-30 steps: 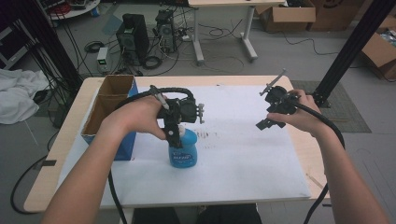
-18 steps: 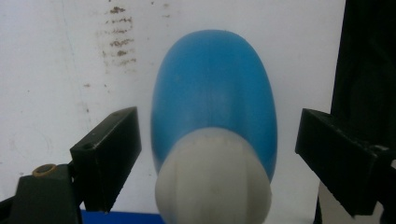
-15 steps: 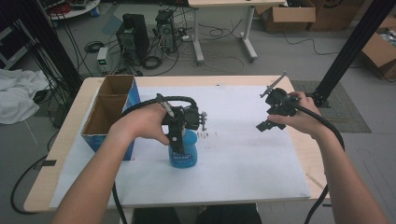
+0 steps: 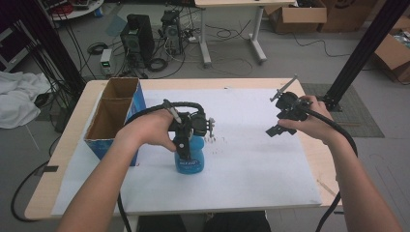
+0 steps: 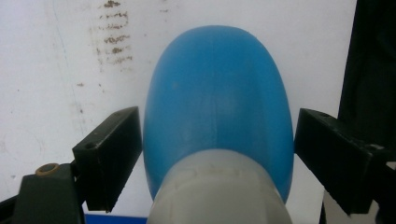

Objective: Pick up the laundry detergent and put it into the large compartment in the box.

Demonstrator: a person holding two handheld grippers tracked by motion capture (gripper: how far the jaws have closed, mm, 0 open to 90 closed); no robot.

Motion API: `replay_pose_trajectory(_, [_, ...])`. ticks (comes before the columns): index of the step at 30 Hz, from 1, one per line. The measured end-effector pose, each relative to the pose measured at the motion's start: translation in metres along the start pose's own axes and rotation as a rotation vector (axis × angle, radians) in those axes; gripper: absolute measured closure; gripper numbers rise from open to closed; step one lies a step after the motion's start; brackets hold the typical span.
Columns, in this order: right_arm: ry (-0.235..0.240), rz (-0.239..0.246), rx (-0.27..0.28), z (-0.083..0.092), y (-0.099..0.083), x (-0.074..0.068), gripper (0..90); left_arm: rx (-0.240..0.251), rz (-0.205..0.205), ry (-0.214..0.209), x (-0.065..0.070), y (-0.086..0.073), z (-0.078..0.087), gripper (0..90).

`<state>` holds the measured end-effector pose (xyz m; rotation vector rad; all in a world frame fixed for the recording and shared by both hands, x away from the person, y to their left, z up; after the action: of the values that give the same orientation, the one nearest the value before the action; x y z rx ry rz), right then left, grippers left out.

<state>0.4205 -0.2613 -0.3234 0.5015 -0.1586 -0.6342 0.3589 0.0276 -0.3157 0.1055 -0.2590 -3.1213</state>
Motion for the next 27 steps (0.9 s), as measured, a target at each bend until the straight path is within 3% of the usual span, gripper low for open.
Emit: replay_pose_trajectory(27, [0.005, -0.005, -0.006, -0.0007, 0.0008, -0.0004, 15.9, 0.003, 0.013, -0.003, -0.0009, 0.0009, 0.0003, 24.9])
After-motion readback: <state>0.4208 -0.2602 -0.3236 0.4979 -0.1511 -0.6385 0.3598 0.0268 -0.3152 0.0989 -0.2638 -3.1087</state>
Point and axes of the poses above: each handheld gripper's, and its own axes: z roughly backward along the jaws, y roughly out of its top, x roughly to its right, the point moved 3 cm from there along -z, roughly forward along the jaws, and after that the axes turned 8 degrees about x, right-handed, at the moved point
